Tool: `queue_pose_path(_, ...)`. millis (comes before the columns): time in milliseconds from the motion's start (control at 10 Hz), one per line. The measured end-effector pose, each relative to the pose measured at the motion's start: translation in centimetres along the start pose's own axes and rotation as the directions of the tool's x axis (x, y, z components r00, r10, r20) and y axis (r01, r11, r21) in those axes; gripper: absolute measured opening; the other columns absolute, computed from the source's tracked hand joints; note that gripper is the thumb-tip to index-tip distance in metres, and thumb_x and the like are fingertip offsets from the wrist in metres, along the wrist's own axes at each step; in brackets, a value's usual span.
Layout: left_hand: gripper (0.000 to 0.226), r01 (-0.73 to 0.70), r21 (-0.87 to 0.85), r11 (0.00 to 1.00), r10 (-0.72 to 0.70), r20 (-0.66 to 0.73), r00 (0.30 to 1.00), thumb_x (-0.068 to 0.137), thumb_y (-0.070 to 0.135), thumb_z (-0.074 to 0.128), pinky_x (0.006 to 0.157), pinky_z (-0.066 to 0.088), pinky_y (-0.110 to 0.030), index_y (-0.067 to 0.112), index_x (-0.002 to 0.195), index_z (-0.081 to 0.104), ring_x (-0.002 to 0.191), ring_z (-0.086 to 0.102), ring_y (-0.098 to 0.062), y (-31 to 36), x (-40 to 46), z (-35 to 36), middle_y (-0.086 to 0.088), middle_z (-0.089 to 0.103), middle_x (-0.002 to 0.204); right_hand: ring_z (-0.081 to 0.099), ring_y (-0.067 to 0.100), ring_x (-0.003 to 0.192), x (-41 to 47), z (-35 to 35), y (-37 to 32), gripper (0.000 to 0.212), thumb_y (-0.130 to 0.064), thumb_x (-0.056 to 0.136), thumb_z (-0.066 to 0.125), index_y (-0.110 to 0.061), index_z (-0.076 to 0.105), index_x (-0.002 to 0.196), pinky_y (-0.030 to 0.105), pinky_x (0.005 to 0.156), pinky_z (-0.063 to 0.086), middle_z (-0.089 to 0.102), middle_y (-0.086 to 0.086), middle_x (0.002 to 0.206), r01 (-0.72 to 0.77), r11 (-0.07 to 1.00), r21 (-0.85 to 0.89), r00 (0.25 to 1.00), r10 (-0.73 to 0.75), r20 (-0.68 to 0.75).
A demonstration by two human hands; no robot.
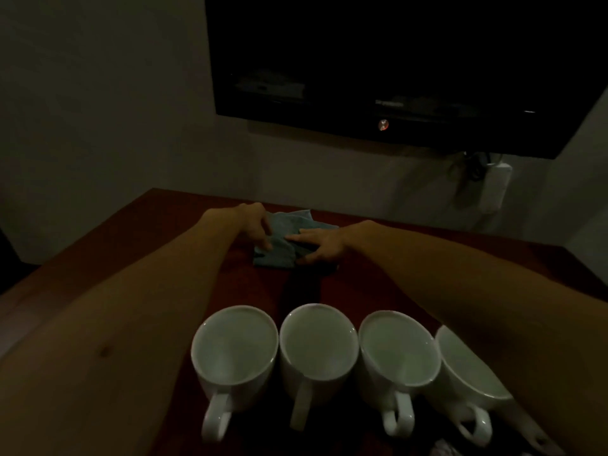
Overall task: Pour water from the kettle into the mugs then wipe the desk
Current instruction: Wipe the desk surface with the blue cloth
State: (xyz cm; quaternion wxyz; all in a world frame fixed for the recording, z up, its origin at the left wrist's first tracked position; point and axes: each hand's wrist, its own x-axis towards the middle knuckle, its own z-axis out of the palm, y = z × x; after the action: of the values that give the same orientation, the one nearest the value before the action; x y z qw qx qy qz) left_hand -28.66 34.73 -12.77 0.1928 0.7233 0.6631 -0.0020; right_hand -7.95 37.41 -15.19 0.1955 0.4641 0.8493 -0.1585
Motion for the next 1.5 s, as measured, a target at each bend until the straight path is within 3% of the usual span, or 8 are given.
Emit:
queue_pose_path(300,0.054,-0.105,-0.059,0.993,0.107,0.033,0.994,0.081,0.028,0.082,0.101,0.050,-0.040,0.012,0.130,0.066,0.117,0.063,-0.027,6.3,-1.1,0.1,-0.008,0.067,0.130,0.000,0.029,0.153,-4.9,2.6,7.7,0.077,-0.066,0.093,0.044,-0.050,-0.001,0.153,0.055,0.122,0.007,-0.007,-0.001,0.167,-0.169,0.986,0.008,0.986,0.169,0.001)
queue_pose_path(400,0.044,-0.033,-0.106,0.994,0.039,0.055,0.998,0.090,0.011,0.072,0.100,0.048,-0.035,0.002,0.133,0.062,0.124,0.060,-0.030,7.9,-2.3,0.0,-0.014,0.064,0.133,0.001,0.032,0.153,-5.4,2.7,6.9,0.074,-0.065,0.095,0.041,-0.050,-0.003,0.152,0.055,0.121,0.010,-0.008,0.001,0.167,-0.201,0.980,-0.007,0.980,0.201,0.007)
queue_pose_path(600,0.049,-0.032,-0.058,0.998,0.036,0.054,0.998,0.085,0.009,0.077,0.101,0.048,-0.037,0.004,0.131,0.063,0.123,0.061,-0.030,4.9,-2.6,-1.0,-0.015,0.064,0.133,-0.003,0.031,0.152,-7.0,2.2,1.9,0.069,-0.057,0.098,0.041,-0.050,-0.002,0.153,0.056,0.119,0.008,-0.010,-0.003,0.166,-0.110,0.994,-0.007,0.994,0.110,0.027)
queue_pose_path(900,0.065,-0.009,0.111,0.994,-0.004,0.109,0.994,0.064,0.029,0.094,0.105,0.047,-0.039,0.015,0.123,0.071,0.119,0.059,-0.023,-0.5,-2.7,-1.5,-0.001,0.065,0.126,-0.001,0.028,0.152,-4.9,0.4,-9.3,0.067,-0.055,0.100,0.041,-0.043,0.005,0.155,0.054,0.119,0.010,-0.007,-0.002,0.167,0.167,0.981,-0.095,0.984,-0.160,0.076)
queue_pose_path(1100,0.064,0.052,0.107,0.993,-0.069,0.164,0.984,0.059,0.029,0.096,0.099,0.049,-0.037,0.021,0.119,0.074,0.106,0.056,-0.018,0.9,-1.4,-0.7,0.007,0.063,0.110,0.013,0.030,0.149,-1.6,0.3,-6.7,0.066,-0.057,0.096,0.049,-0.037,0.024,0.154,0.052,0.118,0.017,0.013,0.004,0.163,0.188,0.982,-0.031,0.982,-0.187,0.035)
queue_pose_path(1300,0.128,-0.021,0.103,0.995,0.011,0.099,0.995,0.050,0.049,0.096,0.110,0.042,-0.050,0.025,0.157,0.029,0.138,0.042,-0.033,6.6,2.1,1.5,-0.005,0.040,0.155,-0.003,0.026,0.153,-1.9,0.9,1.3,0.079,-0.070,0.090,0.047,-0.045,0.009,0.155,0.057,0.121,0.009,-0.007,-0.003,0.167,0.067,0.998,0.003,0.998,-0.067,0.012)
queue_pose_path(1400,0.137,-0.078,0.050,0.996,0.074,0.083,0.994,0.065,0.040,0.092,0.116,0.034,-0.050,0.022,0.160,-0.005,0.149,0.025,-0.036,10.6,3.6,2.8,-0.010,0.019,0.166,-0.007,0.025,0.153,-3.6,1.1,6.1,0.083,-0.071,0.088,0.046,-0.047,0.002,0.154,0.058,0.121,0.006,-0.013,-0.007,0.166,-0.012,1.000,0.013,1.000,0.012,0.021)
queue_pose_path(1500,0.130,-0.113,0.026,0.993,0.110,0.096,0.989,0.068,0.036,0.091,0.114,0.036,-0.051,0.021,0.161,0.000,0.147,0.028,-0.036,13.5,4.1,3.2,-0.011,0.024,0.164,-0.008,0.027,0.153,-5.0,1.0,8.4,0.081,-0.068,0.090,0.048,-0.048,0.001,0.154,0.057,0.121,0.007,-0.012,-0.007,0.166,-0.061,0.998,0.030,0.998,0.060,0.036)
